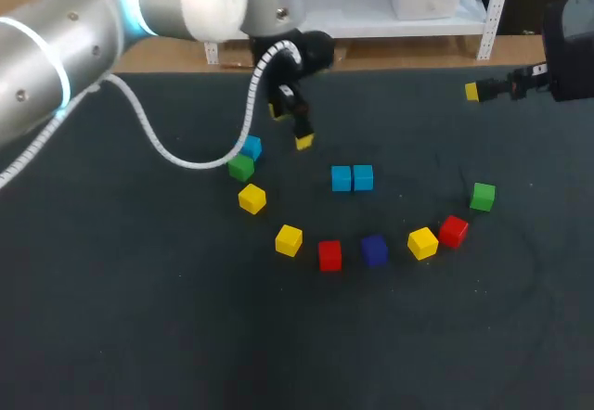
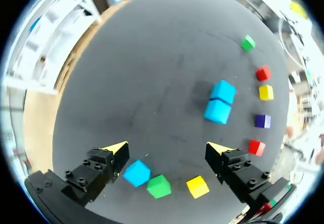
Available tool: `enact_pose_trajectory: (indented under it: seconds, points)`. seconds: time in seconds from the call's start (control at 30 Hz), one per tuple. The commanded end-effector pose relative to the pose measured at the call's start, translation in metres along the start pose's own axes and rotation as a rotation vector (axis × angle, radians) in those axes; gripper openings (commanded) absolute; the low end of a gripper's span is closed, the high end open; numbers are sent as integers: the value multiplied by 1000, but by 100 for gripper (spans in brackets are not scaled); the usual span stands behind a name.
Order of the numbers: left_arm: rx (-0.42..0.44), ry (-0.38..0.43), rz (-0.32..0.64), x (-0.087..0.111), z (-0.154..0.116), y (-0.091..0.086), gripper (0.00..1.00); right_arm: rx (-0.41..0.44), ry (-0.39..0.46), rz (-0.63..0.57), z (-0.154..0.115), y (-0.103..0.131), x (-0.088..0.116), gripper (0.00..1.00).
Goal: Place the blue cubes, place green cubes on the blue cubes, place the yellow cubes on the green cubes, then place the red cubes on the yellow cubes, and place purple cube on the red cubes.
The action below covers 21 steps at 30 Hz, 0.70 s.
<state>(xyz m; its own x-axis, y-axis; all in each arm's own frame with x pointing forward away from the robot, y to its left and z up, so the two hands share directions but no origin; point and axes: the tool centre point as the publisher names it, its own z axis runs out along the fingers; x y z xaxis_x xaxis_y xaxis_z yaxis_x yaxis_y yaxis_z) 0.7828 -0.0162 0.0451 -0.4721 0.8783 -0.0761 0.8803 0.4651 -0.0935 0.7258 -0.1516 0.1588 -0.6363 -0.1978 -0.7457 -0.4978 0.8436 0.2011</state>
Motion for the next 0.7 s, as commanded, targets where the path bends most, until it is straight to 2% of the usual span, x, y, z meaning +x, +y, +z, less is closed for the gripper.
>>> enact_pose_trajectory:
  seconds: [0.03,0.3,0.4,0.6,0.7]
  points:
    - [-27,-61,-90,15,-4,13,100,7,0,0,-1,2,0,100]
    - [-82,-70,-242,26,-6,33,100,7,0,0,-1,2,0,100]
    - [-52,-87,-282,29,-4,39,100,7,0,0,-1,2,0,100]
    - [-54,-64,-368,32,7,53,100,7,0,0,-1,2,0,100]
    - [-65,-48,-388,32,9,54,100,7,0,0,-1,2,0,100]
